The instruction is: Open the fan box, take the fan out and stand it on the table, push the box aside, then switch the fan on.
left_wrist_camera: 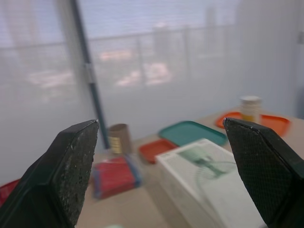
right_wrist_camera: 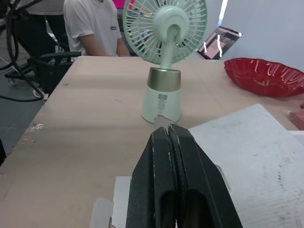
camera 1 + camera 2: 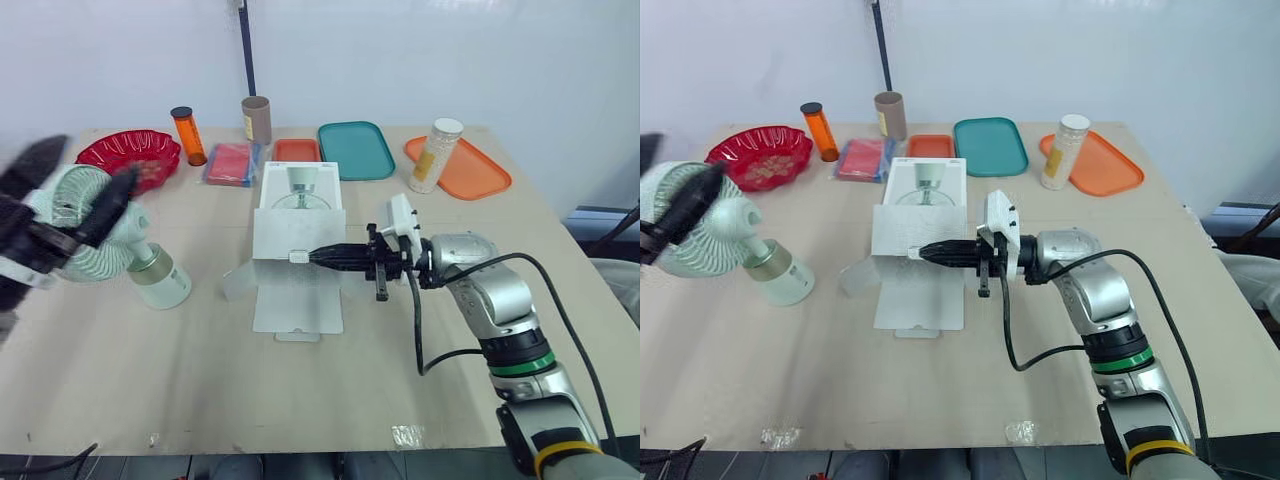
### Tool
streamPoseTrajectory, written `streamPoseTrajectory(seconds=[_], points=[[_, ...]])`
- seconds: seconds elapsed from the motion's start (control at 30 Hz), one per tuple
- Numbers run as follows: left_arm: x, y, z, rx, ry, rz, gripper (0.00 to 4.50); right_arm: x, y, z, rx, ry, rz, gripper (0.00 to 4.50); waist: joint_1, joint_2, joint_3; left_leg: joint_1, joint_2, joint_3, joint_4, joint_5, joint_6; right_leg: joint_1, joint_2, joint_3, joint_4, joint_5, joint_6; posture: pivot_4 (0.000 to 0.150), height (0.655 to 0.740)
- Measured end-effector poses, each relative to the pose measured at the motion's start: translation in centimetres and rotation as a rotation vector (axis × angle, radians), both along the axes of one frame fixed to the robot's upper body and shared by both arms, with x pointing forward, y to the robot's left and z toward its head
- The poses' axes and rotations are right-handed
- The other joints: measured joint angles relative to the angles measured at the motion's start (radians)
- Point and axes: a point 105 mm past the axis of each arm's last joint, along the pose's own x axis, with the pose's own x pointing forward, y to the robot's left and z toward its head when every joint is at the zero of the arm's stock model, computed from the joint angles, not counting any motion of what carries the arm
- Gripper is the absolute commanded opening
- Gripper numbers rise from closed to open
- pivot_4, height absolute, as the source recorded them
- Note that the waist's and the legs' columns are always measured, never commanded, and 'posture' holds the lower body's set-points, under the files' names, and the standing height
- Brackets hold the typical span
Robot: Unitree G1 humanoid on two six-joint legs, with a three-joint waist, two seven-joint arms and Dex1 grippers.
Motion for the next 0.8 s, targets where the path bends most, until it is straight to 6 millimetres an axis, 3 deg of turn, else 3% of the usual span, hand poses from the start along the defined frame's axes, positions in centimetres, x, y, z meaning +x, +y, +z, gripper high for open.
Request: streamPoseTrajectory(seconds=[0.17, 0.33, 0.43, 0.6, 0.63, 0.73, 0.8], points=[[0.0, -3.3, -4.6, 0.143, 0.183, -0.218, 4.44, 0.6, -0.6, 1.1, 0.019, -0.036, -0.108, 0.0, -0.002, 0.001, 0.001, 0.0, 0.001, 0.0, 0.0, 0.0, 0.0, -0.001, 0.001, 0.0, 0.0, 0.0, -0.001, 0.15, 0.74], [-0.2, -4.6, -8.4, 0.211, 0.296, -0.339, 4.44, 1.2, -1.8, 1.9, 0.008, -0.072, -0.278, 0.0, 0.0, 0.001, 0.001, -0.001, 0.0, 0.0, 0.0, 0.0, 0.0, -0.001, 0.001, 0.001, 0.0, 0.0, -0.001, 0.15, 0.74], [0.4, -4.2, -10.1, 0.191, 0.326, -0.33, 4.5, 1.2, -2.8, 1.2, -0.034, -0.058, -0.385, 0.72, 0.001, 0.001, 0.001, -0.001, 0.0, 0.0, 0.0, 0.0, 0.0, -0.001, 0.001, 0.001, 0.0, 0.0, -0.001, 0.15, 0.74], [0.1, -3.2, -13.1, 0.196, 0.393, -0.324, 4.5, -0.6, -3.8, 0.5, -0.079, 0.011, -0.478, 2.73, 0.0, 0.001, 0.001, -0.001, 0.001, 0.001, -0.001, 0.0, 0.001, -0.002, 0.001, 0.001, 0.0, -0.001, -0.001, 0.15, 0.74], [-0.3, -3.1, -13.8, 0.201, 0.417, -0.334, 4.5, -1.0, -3.9, 0.3, -0.089, 0.026, -0.491, 3.3, 0.0, 0.001, 0.001, -0.001, 0.001, 0.001, -0.001, -0.001, 0.001, -0.002, 0.001, 0.001, 0.0, -0.001, -0.001, 0.15, 0.74], [-1.1, -3.5, -14.8, 0.19, 0.455, -0.376, 4.5, -0.7, -4.3, -0.5, -0.108, 0.096, -0.585, 4.46, 0.0, 0.001, 0.001, -0.001, 0.001, 0.001, 0.0, 0.0, 0.001, -0.002, 0.001, 0.001, 0.0, -0.001, 0.0, 0.15, 0.74], [-1.3, -3.8, -15.2, 0.182, 0.465, -0.392, 4.5, -0.4, -4.4, -1.2, -0.112, 0.145, -0.629, 4.46, 0.0, 0.001, 0.001, -0.001, 0.001, 0.001, 0.0, 0.0, 0.001, -0.002, 0.001, 0.001, 0.0, -0.001, 0.0, 0.15, 0.74]])
